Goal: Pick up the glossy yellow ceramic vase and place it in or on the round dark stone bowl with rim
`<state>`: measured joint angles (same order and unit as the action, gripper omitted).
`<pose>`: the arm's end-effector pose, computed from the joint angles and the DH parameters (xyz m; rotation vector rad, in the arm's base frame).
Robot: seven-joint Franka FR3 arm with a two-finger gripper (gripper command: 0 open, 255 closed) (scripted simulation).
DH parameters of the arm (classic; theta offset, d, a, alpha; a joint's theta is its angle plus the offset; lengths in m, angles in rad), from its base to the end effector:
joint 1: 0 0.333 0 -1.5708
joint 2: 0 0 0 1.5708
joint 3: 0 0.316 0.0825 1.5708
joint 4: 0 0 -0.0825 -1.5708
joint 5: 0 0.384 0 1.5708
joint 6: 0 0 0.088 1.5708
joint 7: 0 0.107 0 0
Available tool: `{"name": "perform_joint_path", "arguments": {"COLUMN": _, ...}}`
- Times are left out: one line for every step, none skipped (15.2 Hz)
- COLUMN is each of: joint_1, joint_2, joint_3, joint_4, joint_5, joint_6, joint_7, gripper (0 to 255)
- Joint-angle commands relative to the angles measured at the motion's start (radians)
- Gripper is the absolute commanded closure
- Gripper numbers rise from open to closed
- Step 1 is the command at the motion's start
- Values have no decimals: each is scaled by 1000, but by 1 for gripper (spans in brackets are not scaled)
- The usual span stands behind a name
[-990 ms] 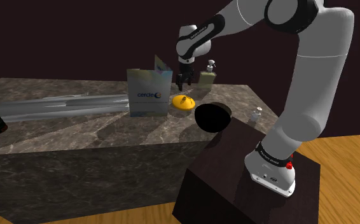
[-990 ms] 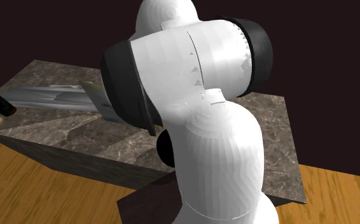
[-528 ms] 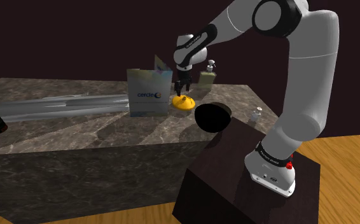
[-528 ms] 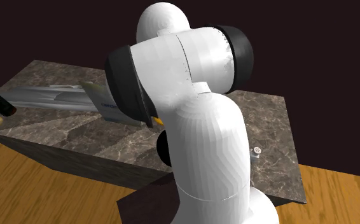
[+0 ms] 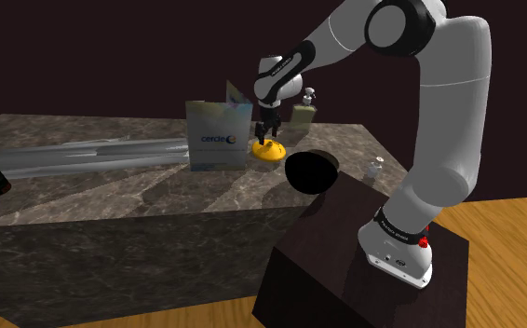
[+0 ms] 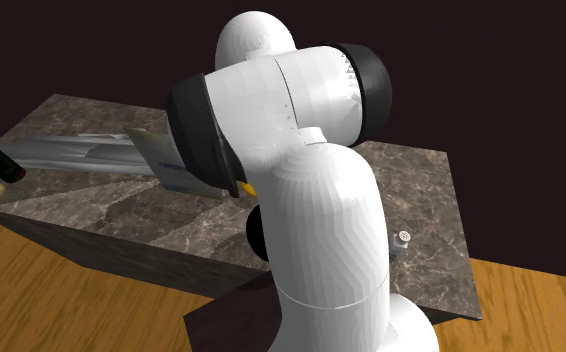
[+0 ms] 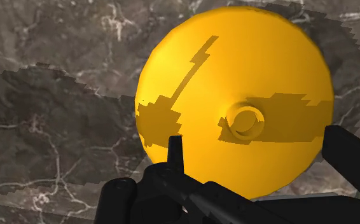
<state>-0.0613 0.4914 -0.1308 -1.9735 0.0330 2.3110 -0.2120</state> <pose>0.5871 -0.1120 0.2081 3.1231 0.0102 -0.2413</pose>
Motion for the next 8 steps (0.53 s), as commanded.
{"name": "perform_joint_path", "arguments": {"joint_1": 0, "joint_2": 0, "joint_3": 0, "joint_4": 0, "joint_5": 0, "joint_6": 0, "joint_7": 0, "gripper": 0}}
{"name": "perform_joint_path", "arguments": {"joint_1": 0, "joint_2": 0, "joint_3": 0, "joint_4": 0, "joint_5": 0, "joint_6": 0, "joint_7": 0, "gripper": 0}}
{"name": "perform_joint_path", "arguments": {"joint_1": 0, "joint_2": 0, "joint_3": 0, "joint_4": 0, "joint_5": 0, "joint_6": 0, "joint_7": 0, "gripper": 255}}
{"name": "perform_joint_path", "arguments": {"joint_1": 0, "joint_2": 0, "joint_3": 0, "joint_4": 0, "joint_5": 0, "joint_6": 0, "joint_7": 0, "gripper": 255}}
{"name": "perform_joint_path", "arguments": {"joint_1": 0, "joint_2": 0, "joint_3": 0, "joint_4": 0, "joint_5": 0, "joint_6": 0, "joint_7": 0, "gripper": 255}}
{"name": "perform_joint_path", "arguments": {"joint_1": 0, "joint_2": 0, "joint_3": 0, "joint_4": 0, "joint_5": 0, "joint_6": 0, "joint_7": 0, "gripper": 255}}
{"name": "perform_joint_path", "arguments": {"joint_1": 0, "joint_2": 0, "joint_3": 0, "joint_4": 0, "joint_5": 0, "joint_6": 0, "joint_7": 0, "gripper": 255}}
{"name": "perform_joint_path", "arguments": {"joint_1": 0, "joint_2": 0, "joint_3": 0, "joint_4": 0, "joint_5": 0, "joint_6": 0, "joint_7": 0, "gripper": 255}}
